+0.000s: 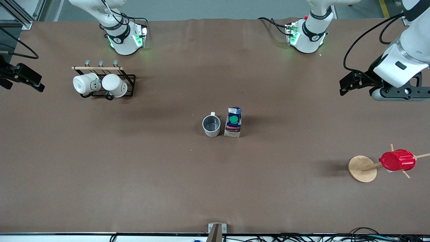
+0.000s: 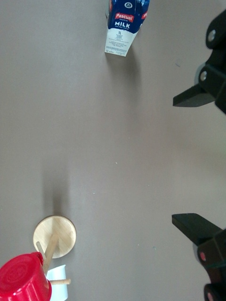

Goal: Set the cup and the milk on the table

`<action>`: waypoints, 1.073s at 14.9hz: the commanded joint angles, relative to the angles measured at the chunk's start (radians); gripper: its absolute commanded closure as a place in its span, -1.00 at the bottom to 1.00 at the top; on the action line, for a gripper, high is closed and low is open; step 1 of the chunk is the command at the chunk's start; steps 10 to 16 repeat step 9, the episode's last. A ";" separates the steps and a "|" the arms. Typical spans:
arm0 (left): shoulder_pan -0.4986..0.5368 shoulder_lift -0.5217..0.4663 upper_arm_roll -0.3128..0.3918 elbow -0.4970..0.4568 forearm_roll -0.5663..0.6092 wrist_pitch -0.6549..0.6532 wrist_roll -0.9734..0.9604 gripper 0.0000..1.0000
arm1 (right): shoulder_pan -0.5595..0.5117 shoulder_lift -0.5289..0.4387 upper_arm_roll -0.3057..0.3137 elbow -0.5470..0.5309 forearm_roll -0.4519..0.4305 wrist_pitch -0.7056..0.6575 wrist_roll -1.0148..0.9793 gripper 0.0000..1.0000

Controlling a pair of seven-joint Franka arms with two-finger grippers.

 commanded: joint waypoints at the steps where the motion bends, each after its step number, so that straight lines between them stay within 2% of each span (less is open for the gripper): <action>1: -0.053 -0.024 0.074 -0.005 -0.001 -0.020 0.023 -0.98 | -0.005 0.002 0.000 0.009 0.023 -0.010 0.000 -1.00; 16: -0.044 -0.008 0.062 -0.002 0.032 0.011 0.028 -0.97 | -0.007 0.002 0.000 0.009 0.023 -0.010 0.000 -1.00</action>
